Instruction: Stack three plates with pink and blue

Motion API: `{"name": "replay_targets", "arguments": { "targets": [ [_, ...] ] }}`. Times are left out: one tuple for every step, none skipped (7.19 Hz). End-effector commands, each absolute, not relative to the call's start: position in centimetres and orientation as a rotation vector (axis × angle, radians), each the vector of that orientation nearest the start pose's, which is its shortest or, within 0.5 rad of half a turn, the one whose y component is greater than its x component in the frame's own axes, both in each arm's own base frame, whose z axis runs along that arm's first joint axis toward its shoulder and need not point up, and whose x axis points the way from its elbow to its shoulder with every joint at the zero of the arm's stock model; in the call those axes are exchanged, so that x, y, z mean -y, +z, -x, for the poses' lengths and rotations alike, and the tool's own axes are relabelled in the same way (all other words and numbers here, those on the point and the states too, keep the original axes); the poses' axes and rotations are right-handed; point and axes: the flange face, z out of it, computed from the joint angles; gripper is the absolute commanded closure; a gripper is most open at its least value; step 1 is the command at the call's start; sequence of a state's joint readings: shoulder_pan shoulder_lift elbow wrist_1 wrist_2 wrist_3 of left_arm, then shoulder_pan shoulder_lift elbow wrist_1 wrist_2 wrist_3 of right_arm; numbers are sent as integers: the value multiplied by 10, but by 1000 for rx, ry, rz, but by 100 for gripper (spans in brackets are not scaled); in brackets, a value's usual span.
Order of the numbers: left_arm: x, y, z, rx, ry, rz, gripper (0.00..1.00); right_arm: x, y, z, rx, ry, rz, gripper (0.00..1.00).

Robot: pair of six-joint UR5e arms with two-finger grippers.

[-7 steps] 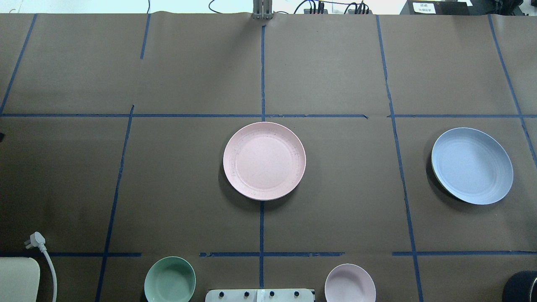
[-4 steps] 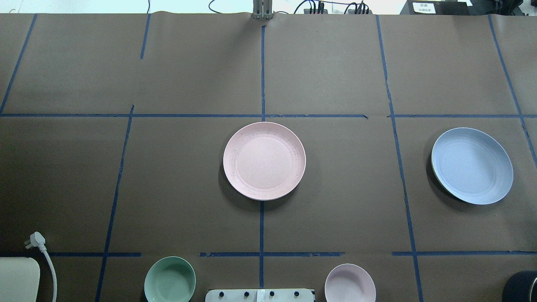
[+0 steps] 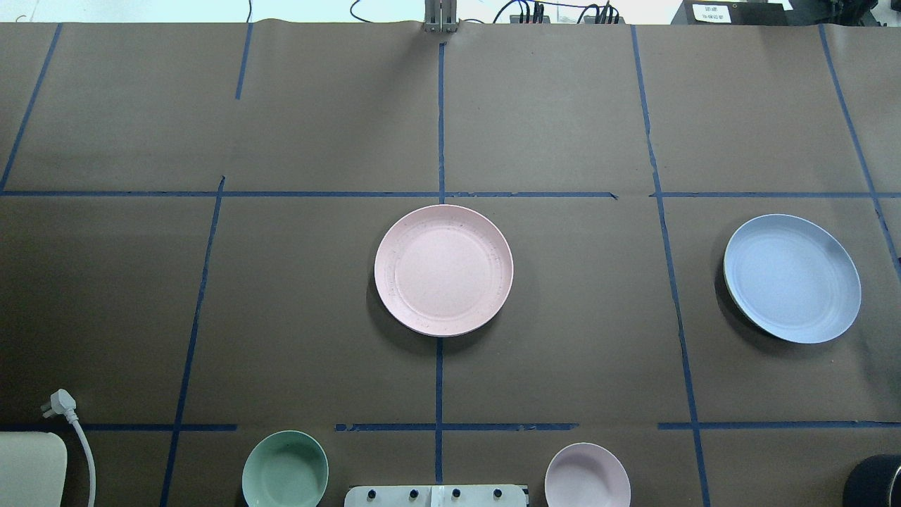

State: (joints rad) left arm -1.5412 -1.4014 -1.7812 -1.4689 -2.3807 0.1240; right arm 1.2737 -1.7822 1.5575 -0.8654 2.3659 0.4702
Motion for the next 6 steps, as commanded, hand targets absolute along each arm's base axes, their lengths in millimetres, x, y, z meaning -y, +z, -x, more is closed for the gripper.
{"name": "replay_targets", "arguments": {
  "targets": [
    [417,640,50,-812,119,19,0,403,686,117,919,32,-128,1],
    [417,639,50,-812,120,16,0,400,698,126,900,22,-110,2],
    [417,639,50,-812,120,14,0,399,700,129,895,20,-103,15],
    [416,639,50,-812,120,16,0,398,699,133,898,33,-90,43],
    [414,640,50,-812,120,18,0,399,695,134,907,43,-86,86],
    [412,636,50,-812,122,12,0,400,692,135,912,42,-90,99]
  ]
}}
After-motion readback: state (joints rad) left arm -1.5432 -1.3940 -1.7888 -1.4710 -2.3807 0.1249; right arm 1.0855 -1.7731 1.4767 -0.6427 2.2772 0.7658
